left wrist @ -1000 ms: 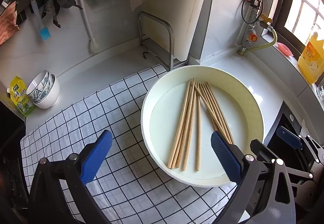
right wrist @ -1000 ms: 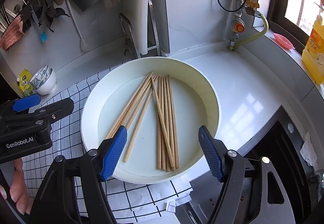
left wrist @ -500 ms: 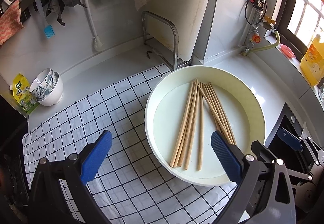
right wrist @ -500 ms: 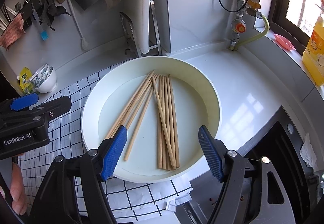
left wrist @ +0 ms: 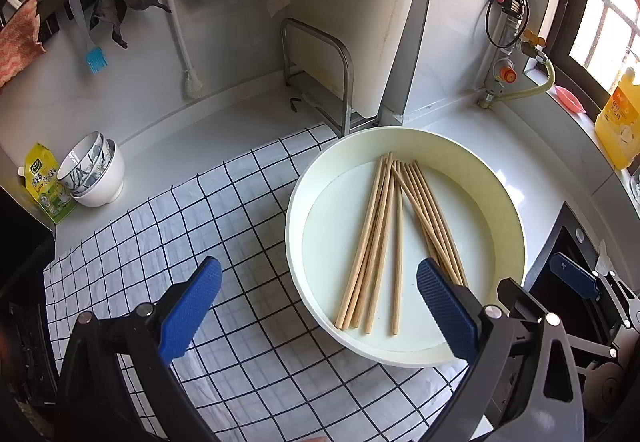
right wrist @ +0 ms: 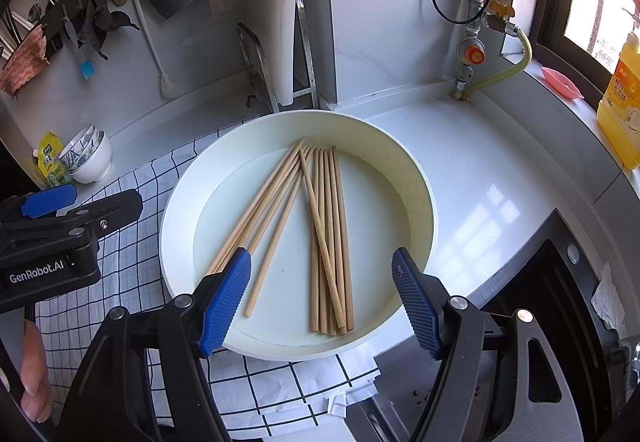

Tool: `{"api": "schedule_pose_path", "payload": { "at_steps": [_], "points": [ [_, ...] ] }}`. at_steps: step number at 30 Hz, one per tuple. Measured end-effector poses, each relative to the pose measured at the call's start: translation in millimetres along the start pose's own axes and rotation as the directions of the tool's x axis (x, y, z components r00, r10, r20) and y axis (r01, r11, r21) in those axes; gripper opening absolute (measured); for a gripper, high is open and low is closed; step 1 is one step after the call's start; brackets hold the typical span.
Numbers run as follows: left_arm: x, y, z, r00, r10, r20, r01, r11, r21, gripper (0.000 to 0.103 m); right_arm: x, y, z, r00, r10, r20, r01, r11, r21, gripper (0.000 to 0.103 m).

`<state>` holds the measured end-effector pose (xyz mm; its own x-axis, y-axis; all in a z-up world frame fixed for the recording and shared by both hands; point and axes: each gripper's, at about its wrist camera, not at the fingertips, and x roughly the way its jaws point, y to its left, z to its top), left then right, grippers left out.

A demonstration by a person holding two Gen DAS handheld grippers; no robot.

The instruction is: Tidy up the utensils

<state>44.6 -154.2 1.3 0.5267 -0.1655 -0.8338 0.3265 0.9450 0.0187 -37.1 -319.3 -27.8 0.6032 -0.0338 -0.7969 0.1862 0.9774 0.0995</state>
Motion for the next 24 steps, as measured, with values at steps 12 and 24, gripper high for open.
{"api": "schedule_pose_path", "payload": {
  "at_steps": [12, 24],
  "points": [
    [1.0, -1.3, 0.4, 1.000, -0.006, -0.001, 0.006, 1.000, -0.002, 0.096, 0.2, 0.0, -0.2, 1.000, 0.000, 0.000, 0.000, 1.000, 0.000, 0.070],
    [3.6, -0.7, 0.9, 1.000, 0.001, -0.014, -0.002, 1.000, -0.006, 0.096, 0.5, 0.0, 0.1, 1.000, 0.000, 0.000, 0.000, 1.000, -0.001, 0.070]
  ]
}}
